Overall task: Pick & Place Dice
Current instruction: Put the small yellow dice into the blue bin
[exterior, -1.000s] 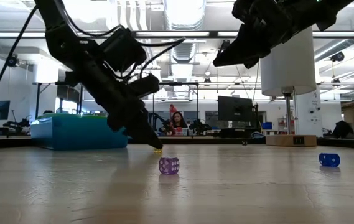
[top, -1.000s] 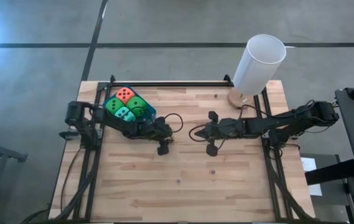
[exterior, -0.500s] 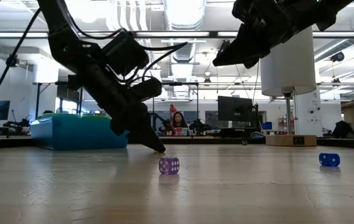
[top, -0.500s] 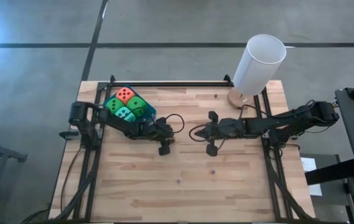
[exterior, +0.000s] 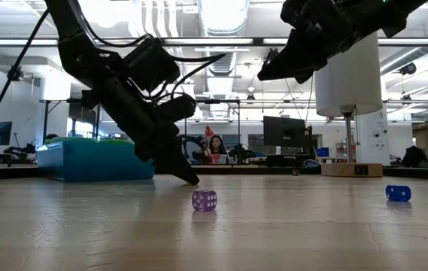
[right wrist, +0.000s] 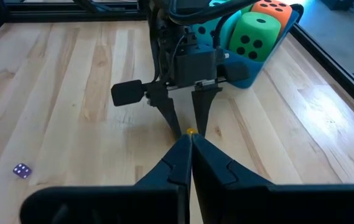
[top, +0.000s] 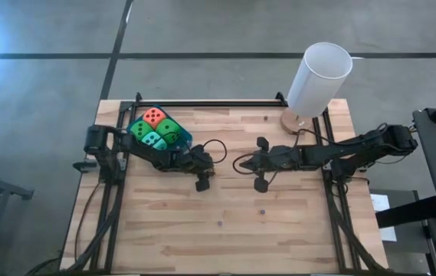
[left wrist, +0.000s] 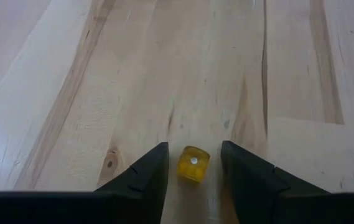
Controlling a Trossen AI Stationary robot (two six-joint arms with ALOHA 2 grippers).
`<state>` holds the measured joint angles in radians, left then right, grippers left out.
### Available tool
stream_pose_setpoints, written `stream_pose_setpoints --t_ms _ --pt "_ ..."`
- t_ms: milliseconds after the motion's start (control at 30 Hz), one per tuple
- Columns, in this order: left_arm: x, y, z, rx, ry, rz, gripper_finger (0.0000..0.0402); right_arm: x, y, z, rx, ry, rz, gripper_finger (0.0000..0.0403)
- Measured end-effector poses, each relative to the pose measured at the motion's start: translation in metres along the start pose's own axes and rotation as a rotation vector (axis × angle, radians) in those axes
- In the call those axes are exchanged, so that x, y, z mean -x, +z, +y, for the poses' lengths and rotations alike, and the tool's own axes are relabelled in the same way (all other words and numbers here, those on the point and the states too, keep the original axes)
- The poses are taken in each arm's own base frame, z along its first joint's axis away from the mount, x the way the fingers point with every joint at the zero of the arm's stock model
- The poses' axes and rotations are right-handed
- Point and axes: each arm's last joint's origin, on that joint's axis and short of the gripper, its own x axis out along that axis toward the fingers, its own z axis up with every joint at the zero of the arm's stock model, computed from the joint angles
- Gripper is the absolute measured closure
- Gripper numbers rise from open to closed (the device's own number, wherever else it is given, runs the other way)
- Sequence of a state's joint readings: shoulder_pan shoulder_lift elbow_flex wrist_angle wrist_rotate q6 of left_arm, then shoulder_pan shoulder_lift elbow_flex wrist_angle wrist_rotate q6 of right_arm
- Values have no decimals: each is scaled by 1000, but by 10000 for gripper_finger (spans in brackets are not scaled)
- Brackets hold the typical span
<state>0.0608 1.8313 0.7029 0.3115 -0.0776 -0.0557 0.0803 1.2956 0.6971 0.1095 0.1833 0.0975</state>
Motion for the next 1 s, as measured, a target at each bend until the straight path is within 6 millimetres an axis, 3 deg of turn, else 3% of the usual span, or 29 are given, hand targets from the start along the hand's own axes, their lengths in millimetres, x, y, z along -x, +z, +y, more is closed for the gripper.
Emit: stream_pose_setpoints --t_ms 400,1000 --pt "0 0 0 -34 -8 2 349 0 0 0 0 0 0 394" --pt "0 0 0 -30 -3 2 347 0 0 0 -3 0 0 394"
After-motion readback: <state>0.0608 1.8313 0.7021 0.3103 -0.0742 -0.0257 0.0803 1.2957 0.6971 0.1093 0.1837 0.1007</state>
